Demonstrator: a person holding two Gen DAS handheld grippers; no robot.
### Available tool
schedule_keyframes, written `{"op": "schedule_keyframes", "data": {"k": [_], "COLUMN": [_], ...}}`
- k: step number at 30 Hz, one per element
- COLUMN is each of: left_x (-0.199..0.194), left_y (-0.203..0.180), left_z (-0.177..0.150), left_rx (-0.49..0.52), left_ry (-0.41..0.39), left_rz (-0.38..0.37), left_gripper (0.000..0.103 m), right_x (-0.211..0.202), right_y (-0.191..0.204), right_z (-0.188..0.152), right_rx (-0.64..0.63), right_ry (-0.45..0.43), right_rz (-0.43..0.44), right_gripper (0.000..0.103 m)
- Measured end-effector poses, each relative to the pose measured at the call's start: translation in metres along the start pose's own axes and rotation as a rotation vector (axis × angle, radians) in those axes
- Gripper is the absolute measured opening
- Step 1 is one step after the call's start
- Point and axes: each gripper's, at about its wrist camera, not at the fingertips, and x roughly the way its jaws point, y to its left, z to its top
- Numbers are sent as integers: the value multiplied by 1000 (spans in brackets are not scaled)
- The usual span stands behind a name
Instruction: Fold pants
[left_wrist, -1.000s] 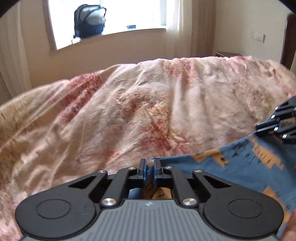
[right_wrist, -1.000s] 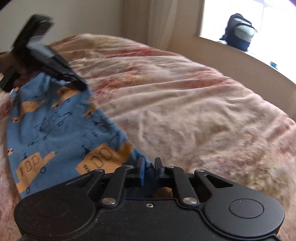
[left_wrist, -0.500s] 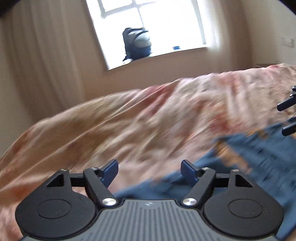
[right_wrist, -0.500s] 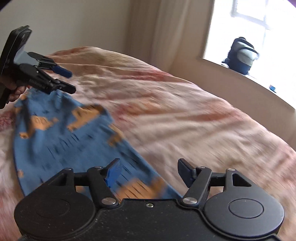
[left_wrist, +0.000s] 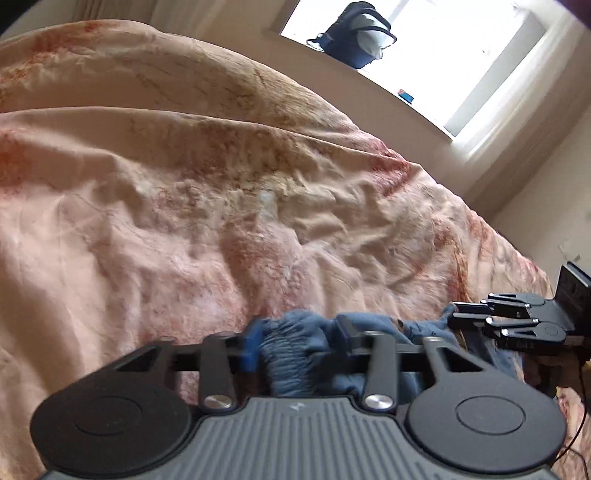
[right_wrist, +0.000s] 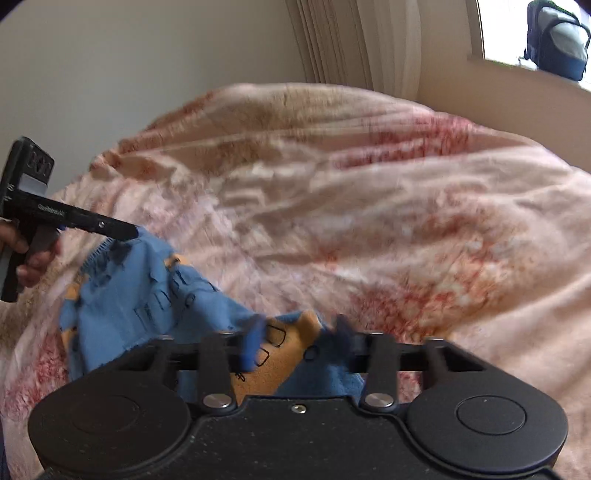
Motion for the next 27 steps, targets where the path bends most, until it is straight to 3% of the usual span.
{"op": "schedule_keyframes", "data": {"k": [1, 2, 6, 10, 11, 12, 15, 16, 18, 19, 22, 25, 27], "left_x": [-4, -11, -25, 3, 6, 5, -17, -26, -39, -40, -24, 6, 8], "left_y": [-5, -10, -42, -38, -39, -41, -56, -63, -83, -95, -125, -133, -123], "left_z": [-2, -6, -11, -14, -14, -15, -18, -20, -32, -39, -67, -94, -102], "left_rx": [27, 64, 200, 204, 213, 218, 212, 229, 284, 311, 429, 572, 621], "left_ry": [-29, -62, -154, -72, -68, -79, -153, -181, -217, -226, -199, -126, -137], "left_rz": [5, 7, 107, 225, 244, 266, 323, 309, 278, 281, 325, 551, 620], "left_gripper": [35, 28, 26, 31, 39, 51, 72, 75, 93, 95, 95, 93, 98], "right_x": [0, -2, -13, 3, 7, 6, -10, -18, -35, -40, -43, -42, -59], "right_y": [1, 2, 5, 3, 2, 2, 16, 23, 42, 51, 74, 79, 66], "right_z": [-3, -4, -8, -9, -10, -11, -15, -18, -29, -34, -57, -85, -100], "right_rx": [-7, -11, -41, -49, -35, -41, -103, -132, -184, -201, -250, -309, -269], "right_ry": [-6, -19, -88, -51, -47, -50, -93, -112, -133, -130, -111, -77, -95], "right_rz": [-6, -18, -71, -118, -122, -132, -202, -211, -203, -204, -218, -337, -422], "right_gripper": [12, 10, 4, 5, 6, 11, 40, 42, 50, 57, 63, 66, 76]}}
